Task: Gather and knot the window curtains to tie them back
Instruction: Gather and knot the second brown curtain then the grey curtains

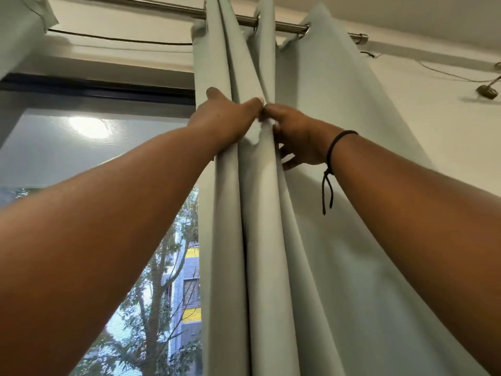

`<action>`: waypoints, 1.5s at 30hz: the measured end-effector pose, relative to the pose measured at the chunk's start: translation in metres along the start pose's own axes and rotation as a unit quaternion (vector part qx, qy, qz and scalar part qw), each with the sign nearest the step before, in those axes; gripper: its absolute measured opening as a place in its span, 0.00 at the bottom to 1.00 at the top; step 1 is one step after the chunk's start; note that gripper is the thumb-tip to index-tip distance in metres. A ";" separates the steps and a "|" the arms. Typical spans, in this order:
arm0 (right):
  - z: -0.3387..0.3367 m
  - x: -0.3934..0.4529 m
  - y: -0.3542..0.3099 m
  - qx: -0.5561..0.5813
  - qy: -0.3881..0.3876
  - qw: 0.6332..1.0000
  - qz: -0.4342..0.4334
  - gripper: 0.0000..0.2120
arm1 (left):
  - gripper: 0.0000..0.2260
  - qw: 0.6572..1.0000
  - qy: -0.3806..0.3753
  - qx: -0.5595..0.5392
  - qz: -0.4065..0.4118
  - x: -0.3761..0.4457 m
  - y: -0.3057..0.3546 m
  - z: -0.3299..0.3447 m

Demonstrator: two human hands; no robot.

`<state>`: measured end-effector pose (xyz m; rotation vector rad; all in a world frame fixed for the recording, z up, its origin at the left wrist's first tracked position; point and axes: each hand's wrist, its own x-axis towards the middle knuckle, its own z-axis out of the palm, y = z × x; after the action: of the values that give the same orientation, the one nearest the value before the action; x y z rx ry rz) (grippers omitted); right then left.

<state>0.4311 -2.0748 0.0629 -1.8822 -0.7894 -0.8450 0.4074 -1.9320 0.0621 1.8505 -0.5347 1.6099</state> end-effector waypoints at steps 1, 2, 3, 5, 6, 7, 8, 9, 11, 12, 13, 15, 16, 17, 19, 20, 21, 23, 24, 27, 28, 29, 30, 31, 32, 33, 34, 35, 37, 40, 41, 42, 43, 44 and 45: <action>-0.008 -0.003 -0.002 0.034 0.002 0.999 0.014 0.25 | 0.35 1.000 -0.003 0.009 0.008 -0.001 -0.002 -0.005; -0.015 -0.005 -0.002 0.053 0.020 0.998 0.032 0.29 | 0.35 1.000 -0.008 0.019 0.016 -0.002 -0.006 -0.012; -0.021 -0.008 -0.001 0.060 0.052 0.996 0.047 0.31 | 0.34 0.999 -0.013 0.027 0.023 -0.003 -0.010 -0.019; -0.027 -0.009 0.004 0.069 0.181 0.981 0.029 0.25 | 0.32 0.999 -0.029 0.021 0.034 -0.004 -0.017 -0.031; -0.029 -0.007 0.008 0.065 0.258 0.964 0.003 0.20 | 0.32 0.999 -0.040 0.006 0.036 -0.004 -0.020 -0.036; -0.030 -0.006 0.010 0.046 0.330 0.943 -0.012 0.20 | 0.31 0.998 -0.052 -0.015 0.036 -0.005 -0.022 -0.041; -0.028 -0.004 0.010 0.025 0.386 0.922 -0.002 0.28 | 0.30 0.997 -0.064 -0.034 0.035 -0.007 -0.025 -0.045; -0.024 -0.005 0.008 0.003 0.412 0.911 0.025 0.37 | 0.29 0.996 -0.074 -0.044 0.034 -0.008 -0.028 -0.048; -0.016 -0.007 0.001 -0.054 0.431 0.899 0.062 0.39 | 0.26 0.994 -0.089 -0.040 0.040 -0.010 -0.033 -0.052; -0.012 -0.005 -0.003 -0.091 0.427 0.897 0.069 0.33 | 0.23 0.993 -0.098 -0.039 0.043 -0.011 -0.038 -0.053; -0.006 -0.003 -0.008 -0.144 0.416 0.896 0.064 0.26 | 0.20 0.992 -0.108 -0.041 0.048 -0.011 -0.043 -0.054; 0.015 0.002 -0.023 -0.256 0.370 0.892 0.040 0.16 | 0.14 0.990 -0.122 -0.049 0.052 -0.010 -0.056 -0.058; 0.028 0.008 -0.032 -0.296 0.342 0.892 0.022 0.15 | 0.13 0.989 -0.124 -0.053 0.051 -0.010 -0.062 -0.060; 0.042 0.018 -0.041 -0.329 0.312 0.891 0.004 0.14 | 0.13 0.990 -0.121 -0.058 0.051 -0.009 -0.070 -0.063; 0.074 0.035 -0.061 -0.378 0.267 0.886 -0.034 0.14 | 0.12 0.991 -0.101 -0.064 0.055 -0.009 -0.084 -0.072; 0.090 0.042 -0.072 -0.401 0.252 0.879 -0.055 0.13 | 0.11 0.993 -0.087 -0.062 0.056 -0.010 -0.092 -0.078; 0.104 0.045 -0.085 -0.420 0.237 0.873 -0.071 0.13 | 0.10 0.994 -0.071 -0.056 0.055 -0.010 -0.099 -0.082; 0.135 0.050 -0.113 -0.459 0.208 0.858 -0.104 0.13 | 0.07 0.998 -0.031 -0.038 0.045 -0.010 -0.118 -0.092; 0.150 0.051 -0.127 -0.477 0.197 0.847 -0.126 0.14 | 0.07 0.999 -0.010 -0.038 0.034 -0.009 -0.127 -0.098; 0.182 0.050 -0.157 -0.496 0.185 0.823 -0.207 0.15 | 0.08 0.997 0.046 -0.064 -0.005 -0.006 -0.149 -0.116; 0.187 0.051 -0.161 -0.494 0.179 0.821 -0.223 0.15 | 0.08 0.995 0.058 -0.078 -0.015 -0.005 -0.153 -0.121; 0.188 0.051 -0.162 -0.482 0.174 0.827 -0.232 0.15 | 0.08 0.993 0.067 -0.092 -0.020 -0.005 -0.155 -0.125; 0.186 0.052 -0.161 -0.468 0.167 0.836 -0.233 0.15 | 0.08 0.991 0.073 -0.106 -0.021 -0.004 -0.155 -0.127; 0.182 0.052 -0.157 -0.443 0.159 0.852 -0.229 0.14 | 0.11 0.990 0.077 -0.116 -0.018 -0.003 -0.153 -0.128; 0.175 0.052 -0.151 -0.417 0.148 0.868 -0.223 0.13 | 0.15 0.990 0.077 -0.117 -0.015 -0.002 -0.150 -0.125; 0.168 0.051 -0.144 -0.382 0.137 0.888 -0.216 0.10 | 0.19 0.990 0.077 -0.114 -0.012 -0.002 -0.144 -0.121; 0.160 0.050 -0.136 -0.323 0.117 0.916 -0.206 0.09 | 0.23 0.991 0.073 -0.109 -0.009 -0.001 -0.137 -0.116; 0.151 0.048 -0.126 -0.254 0.087 0.943 -0.196 0.09 | 0.27 0.992 0.067 -0.104 -0.009 -0.001 -0.129 -0.110; 0.128 0.042 -0.109 -0.133 0.007 0.976 -0.173 0.08 | 0.35 0.994 0.049 -0.097 -0.020 0.001 -0.111 -0.101; 0.074 0.036 -0.081 -0.025 -0.075 0.988 -0.136 0.15 | 0.38 0.996 0.029 -0.078 -0.035 0.008 -0.082 -0.088; 0.055 0.037 -0.071 -0.019 -0.056 0.990 -0.129 0.18 | 0.40 0.996 0.017 -0.076 -0.042 0.010 -0.074 -0.085; 0.037 0.039 -0.060 -0.036 -0.003 0.991 -0.128 0.21 | 0.42 0.996 0.007 -0.077 -0.047 0.012 -0.065 -0.080; 0.021 0.042 -0.048 -0.090 0.081 0.985 -0.126 0.23 | 0.44 0.996 0.002 -0.077 -0.051 0.012 -0.056 -0.075; 0.003 0.046 -0.035 -0.196 0.184 0.956 -0.113 0.26 | 0.45 0.996 0.001 -0.074 -0.053 0.011 -0.045 -0.069; -0.012 0.048 -0.021 -0.322 0.278 0.901 -0.082 0.30 | 0.46 0.996 0.003 -0.074 -0.051 0.011 -0.036 -0.062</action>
<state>0.4383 -2.0689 0.1163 -1.9616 -0.3168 -1.8233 0.3882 -1.8629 0.0698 1.7347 -0.5325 1.4695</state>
